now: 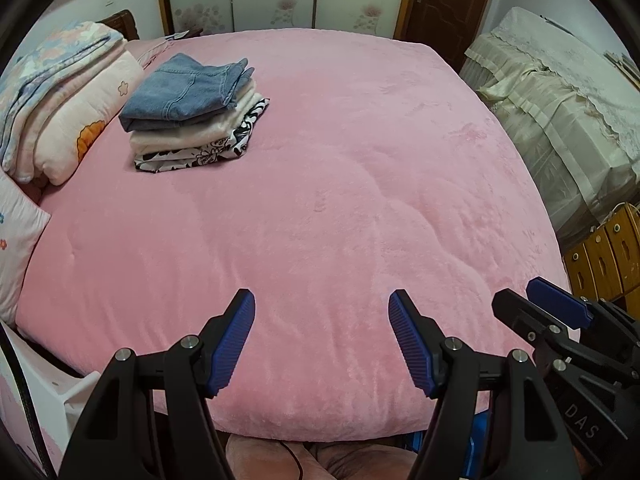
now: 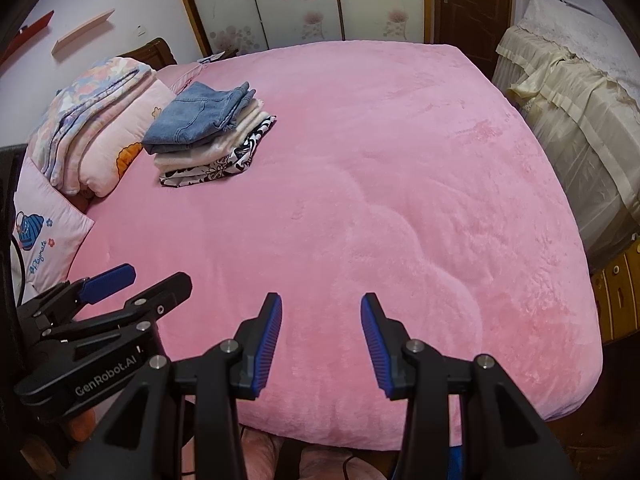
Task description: Fold large clothes
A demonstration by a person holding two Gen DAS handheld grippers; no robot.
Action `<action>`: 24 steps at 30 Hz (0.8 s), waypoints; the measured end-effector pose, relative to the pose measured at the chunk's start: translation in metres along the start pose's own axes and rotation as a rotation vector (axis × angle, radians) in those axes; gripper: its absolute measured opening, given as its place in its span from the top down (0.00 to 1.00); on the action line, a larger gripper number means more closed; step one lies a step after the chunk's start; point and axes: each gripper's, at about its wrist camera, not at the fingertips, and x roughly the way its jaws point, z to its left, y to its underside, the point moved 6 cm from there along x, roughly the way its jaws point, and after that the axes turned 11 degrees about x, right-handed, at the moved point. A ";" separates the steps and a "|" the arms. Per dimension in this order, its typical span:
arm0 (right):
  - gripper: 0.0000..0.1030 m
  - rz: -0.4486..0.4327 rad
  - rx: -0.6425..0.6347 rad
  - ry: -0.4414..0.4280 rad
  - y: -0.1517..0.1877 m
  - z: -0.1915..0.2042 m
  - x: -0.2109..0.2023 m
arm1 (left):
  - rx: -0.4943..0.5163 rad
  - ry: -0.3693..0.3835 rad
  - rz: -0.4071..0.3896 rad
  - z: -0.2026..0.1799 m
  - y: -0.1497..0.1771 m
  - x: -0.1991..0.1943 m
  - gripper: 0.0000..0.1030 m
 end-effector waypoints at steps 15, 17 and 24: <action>0.60 -0.008 -0.005 -0.006 -0.008 0.002 0.002 | 0.038 0.009 -0.012 -0.009 -0.010 0.000 0.34; 0.60 -0.006 -0.004 -0.006 -0.007 0.002 0.002 | 0.038 0.011 -0.012 -0.009 -0.010 0.000 0.34; 0.60 -0.005 -0.004 -0.008 -0.009 0.003 0.003 | 0.035 0.010 -0.009 -0.010 -0.011 0.000 0.34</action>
